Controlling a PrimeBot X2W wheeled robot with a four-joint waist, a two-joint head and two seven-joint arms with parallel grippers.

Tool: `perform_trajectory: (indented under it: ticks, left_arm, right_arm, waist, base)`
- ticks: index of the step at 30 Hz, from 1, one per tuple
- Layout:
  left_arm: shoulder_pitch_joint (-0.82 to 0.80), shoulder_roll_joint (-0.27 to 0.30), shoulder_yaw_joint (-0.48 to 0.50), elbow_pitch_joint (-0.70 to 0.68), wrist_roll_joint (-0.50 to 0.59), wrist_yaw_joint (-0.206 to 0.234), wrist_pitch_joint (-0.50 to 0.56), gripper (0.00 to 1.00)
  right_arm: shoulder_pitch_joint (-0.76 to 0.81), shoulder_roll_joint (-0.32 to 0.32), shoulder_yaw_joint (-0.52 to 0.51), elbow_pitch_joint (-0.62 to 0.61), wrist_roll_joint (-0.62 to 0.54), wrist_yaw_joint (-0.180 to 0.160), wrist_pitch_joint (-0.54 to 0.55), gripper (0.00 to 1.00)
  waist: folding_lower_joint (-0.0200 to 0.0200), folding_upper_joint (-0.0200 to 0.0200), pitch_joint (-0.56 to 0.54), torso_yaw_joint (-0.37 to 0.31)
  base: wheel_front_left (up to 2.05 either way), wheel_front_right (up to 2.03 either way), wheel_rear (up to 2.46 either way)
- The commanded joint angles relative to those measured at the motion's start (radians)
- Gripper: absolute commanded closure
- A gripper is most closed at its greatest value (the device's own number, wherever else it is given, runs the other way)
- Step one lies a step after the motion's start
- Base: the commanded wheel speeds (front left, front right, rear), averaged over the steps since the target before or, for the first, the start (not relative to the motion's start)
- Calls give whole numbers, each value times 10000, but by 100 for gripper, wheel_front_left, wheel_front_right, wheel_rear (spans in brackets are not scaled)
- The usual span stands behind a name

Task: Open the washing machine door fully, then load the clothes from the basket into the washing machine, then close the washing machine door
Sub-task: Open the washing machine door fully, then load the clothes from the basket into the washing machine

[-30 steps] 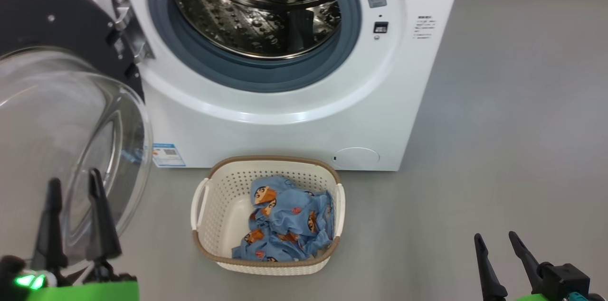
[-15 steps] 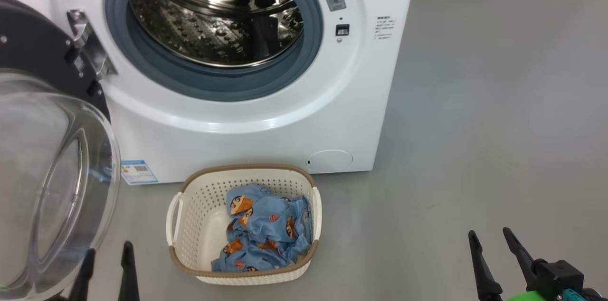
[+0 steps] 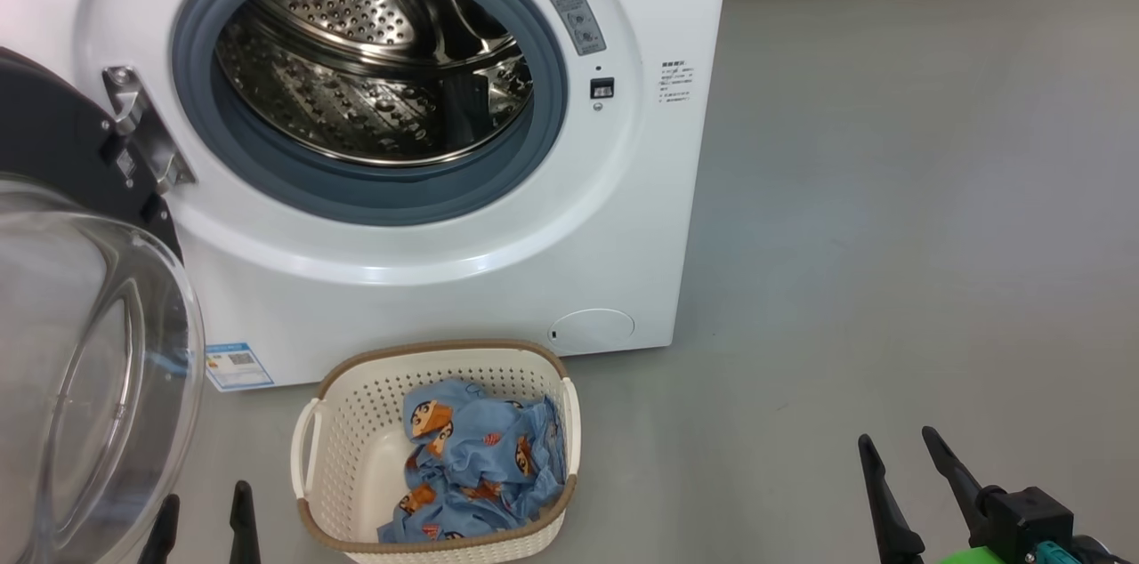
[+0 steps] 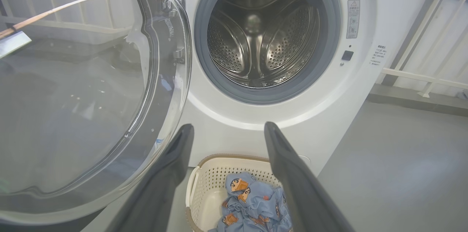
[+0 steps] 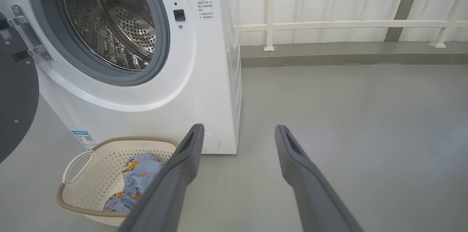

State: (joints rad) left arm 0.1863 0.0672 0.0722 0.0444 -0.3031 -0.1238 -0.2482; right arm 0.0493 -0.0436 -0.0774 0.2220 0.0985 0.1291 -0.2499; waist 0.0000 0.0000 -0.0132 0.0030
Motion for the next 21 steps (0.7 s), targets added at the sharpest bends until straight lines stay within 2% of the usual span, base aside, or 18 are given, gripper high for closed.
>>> perform_trajectory:
  ticks: [1, 21]
  left_arm:
    - [-155, 18, 380, -261, 153, -40, -134, 0]
    - [-158, -110, 635, -77, 842, -66, -135, 0]
  right_arm:
    - [-341, -168, 269, -229, -37, 16, -118, 0]
    - [-308, -167, 229, -337, 11, 16, -118, 0]
  waist:
    - [0, 0, -36, -37]
    - [0, 0, 21, -89]
  base:
    - [0, 0, 0]
    - [0, 0, 0]
